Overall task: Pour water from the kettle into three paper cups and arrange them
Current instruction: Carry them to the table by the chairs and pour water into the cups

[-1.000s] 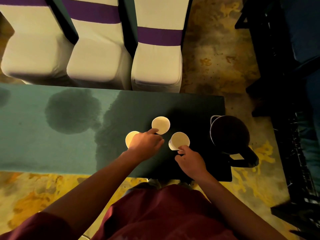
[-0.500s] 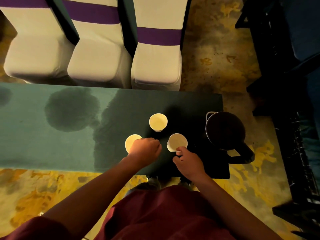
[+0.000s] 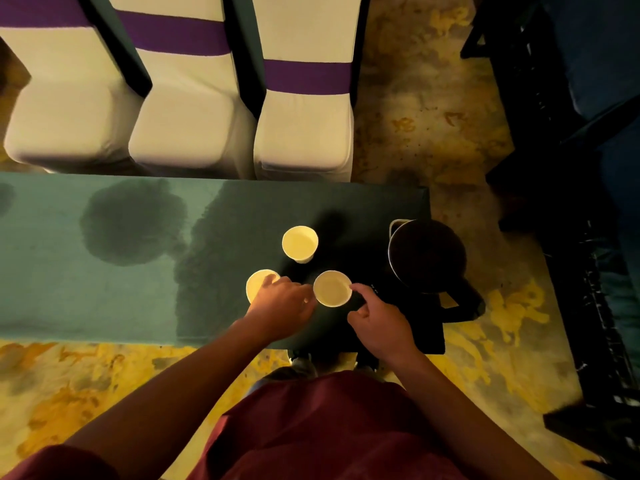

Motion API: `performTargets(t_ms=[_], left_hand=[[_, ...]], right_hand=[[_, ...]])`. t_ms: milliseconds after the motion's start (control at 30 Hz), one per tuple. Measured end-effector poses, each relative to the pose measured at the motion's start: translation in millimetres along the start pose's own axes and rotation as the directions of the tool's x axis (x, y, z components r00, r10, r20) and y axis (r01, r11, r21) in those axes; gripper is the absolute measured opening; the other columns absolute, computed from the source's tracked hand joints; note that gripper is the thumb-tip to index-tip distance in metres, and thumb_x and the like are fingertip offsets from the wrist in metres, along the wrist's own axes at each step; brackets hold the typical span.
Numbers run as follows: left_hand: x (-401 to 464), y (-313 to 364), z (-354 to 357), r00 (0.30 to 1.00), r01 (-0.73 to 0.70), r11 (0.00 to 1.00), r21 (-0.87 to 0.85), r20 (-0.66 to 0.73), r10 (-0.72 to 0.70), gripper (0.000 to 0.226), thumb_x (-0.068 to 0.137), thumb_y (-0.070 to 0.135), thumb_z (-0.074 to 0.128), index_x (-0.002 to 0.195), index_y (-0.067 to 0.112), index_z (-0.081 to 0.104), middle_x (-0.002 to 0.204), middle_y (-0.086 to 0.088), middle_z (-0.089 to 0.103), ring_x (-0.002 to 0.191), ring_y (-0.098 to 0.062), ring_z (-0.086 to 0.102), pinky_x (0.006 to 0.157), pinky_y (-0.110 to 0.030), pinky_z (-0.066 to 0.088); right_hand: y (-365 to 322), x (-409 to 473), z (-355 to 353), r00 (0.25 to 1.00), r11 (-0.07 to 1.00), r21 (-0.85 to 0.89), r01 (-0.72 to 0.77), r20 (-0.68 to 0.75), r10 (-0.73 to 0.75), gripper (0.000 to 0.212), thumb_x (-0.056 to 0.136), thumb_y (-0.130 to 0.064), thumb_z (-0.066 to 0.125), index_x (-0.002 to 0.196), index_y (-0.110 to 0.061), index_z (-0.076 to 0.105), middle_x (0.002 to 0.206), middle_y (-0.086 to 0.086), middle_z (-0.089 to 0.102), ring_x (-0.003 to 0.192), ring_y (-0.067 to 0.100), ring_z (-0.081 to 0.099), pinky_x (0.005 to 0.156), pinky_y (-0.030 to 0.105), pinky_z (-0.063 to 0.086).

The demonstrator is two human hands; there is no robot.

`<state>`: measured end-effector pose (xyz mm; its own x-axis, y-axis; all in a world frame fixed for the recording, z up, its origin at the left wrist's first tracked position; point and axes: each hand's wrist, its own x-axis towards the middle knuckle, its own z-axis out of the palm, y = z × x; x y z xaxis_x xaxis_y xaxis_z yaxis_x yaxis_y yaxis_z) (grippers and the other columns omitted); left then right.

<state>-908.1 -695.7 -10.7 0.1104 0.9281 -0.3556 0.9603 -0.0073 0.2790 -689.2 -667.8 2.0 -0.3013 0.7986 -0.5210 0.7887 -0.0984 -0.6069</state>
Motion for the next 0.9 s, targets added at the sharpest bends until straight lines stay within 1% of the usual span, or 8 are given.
performTargets(t_ms=[133,300,433,533,600,700,800,900], left_hand=[[-4.6,4.1,-13.1,0.995,0.029,1.000,-0.007,-0.093,-0.030,0.031,0.091,0.047,0.041,0.083,0.029,0.066,0.081,0.011,0.070,0.087,-0.014,0.065,0.099,-0.043,0.041],[-6.6,29.2,-13.7,0.975,0.026,0.999,0.043,-0.220,-0.016,0.028,0.090,0.039,0.050,0.075,0.023,0.068,0.074,0.008,0.070,0.076,-0.017,0.063,0.089,-0.034,0.044],[-9.0,52.9,0.4,0.970,0.080,0.996,-0.036,-0.228,-0.086,0.029,0.092,0.034,0.052,0.072,0.015,0.062,0.070,-0.002,0.067,0.064,-0.025,0.063,0.058,-0.030,0.044],[-8.2,66.4,17.6,0.960,0.231,0.970,-0.076,-0.142,-0.240,0.037,0.095,0.040,0.048,0.069,0.015,0.058,0.068,-0.005,0.065,0.062,-0.029,0.063,0.050,-0.029,0.039],[-8.3,69.9,30.0,0.914,0.375,0.901,-0.218,-0.073,-0.398,0.043,0.096,0.045,0.046,0.067,0.014,0.056,0.067,-0.005,0.065,0.064,-0.028,0.064,0.052,-0.029,0.040],[-6.9,72.2,44.9,0.814,0.522,0.667,-0.531,0.077,-0.576,0.053,0.096,0.052,0.046,0.068,0.012,0.064,0.061,-0.003,0.066,0.057,-0.020,0.065,0.057,-0.032,0.049],[-3.6,74.2,57.1,0.767,0.512,0.471,-0.718,0.136,-0.627,0.052,0.095,0.054,0.049,0.066,0.014,0.066,0.050,0.001,0.063,0.041,-0.006,0.058,0.053,-0.026,0.047],[2.9,76.2,61.2,0.763,0.453,0.354,-0.818,0.149,-0.629,0.050,0.095,0.054,0.050,0.072,0.012,0.065,0.053,-0.002,0.065,0.041,-0.007,0.057,0.049,-0.025,0.047]], right_hand=[[-5.7,-13.1,-25.2,0.993,0.995,-0.028,0.091,-0.072,-0.093,0.056,0.094,-0.036,0.061,0.147,-0.032,0.045,0.107,-0.009,0.065,0.093,0.011,0.065,0.082,0.035,0.057],[-15.0,-29.6,-68.3,0.946,0.949,0.122,0.292,-0.183,-0.268,0.049,0.090,-0.043,0.058,0.137,-0.028,0.055,0.099,-0.020,0.067,0.089,-0.001,0.066,0.078,0.025,0.057],[-10.8,-33.3,-102.4,0.953,0.865,0.401,0.301,-0.167,-0.254,0.024,0.096,-0.017,0.063,0.119,-0.022,0.067,0.091,-0.003,0.076,0.086,0.010,0.074,0.078,0.033,0.060],[3.7,-35.6,-122.4,0.923,0.775,0.505,0.379,-0.266,-0.278,0.020,0.095,-0.008,0.061,0.108,-0.018,0.071,0.093,0.002,0.078,0.083,0.017,0.076,0.070,0.027,0.058],[18.5,-34.9,-132.8,0.867,0.770,0.457,0.446,-0.434,-0.245,0.020,0.093,-0.015,0.059,0.108,-0.019,0.071,0.100,-0.002,0.076,0.093,0.015,0.073,0.072,0.025,0.057],[46.1,-31.1,-142.0,0.780,0.852,0.311,0.422,-0.604,-0.165,0.029,0.092,-0.024,0.062,0.121,-0.027,0.063,0.119,-0.016,0.064,0.111,0.012,0.065,0.085,0.029,0.055],[69.8,-25.3,-134.7,0.852,0.900,0.352,0.258,-0.522,-0.040,0.038,0.093,-0.039,0.062,0.127,-0.023,0.058,0.120,-0.010,0.061,0.112,0.014,0.062,0.088,0.038,0.056],[88.3,-21.5,-116.4,0.942,0.902,0.416,0.117,-0.334,0.032,0.034,0.088,-0.060,0.055,0.110,-0.034,0.059,0.101,-0.014,0.066,0.097,0.006,0.065,0.073,0.028,0.052]])
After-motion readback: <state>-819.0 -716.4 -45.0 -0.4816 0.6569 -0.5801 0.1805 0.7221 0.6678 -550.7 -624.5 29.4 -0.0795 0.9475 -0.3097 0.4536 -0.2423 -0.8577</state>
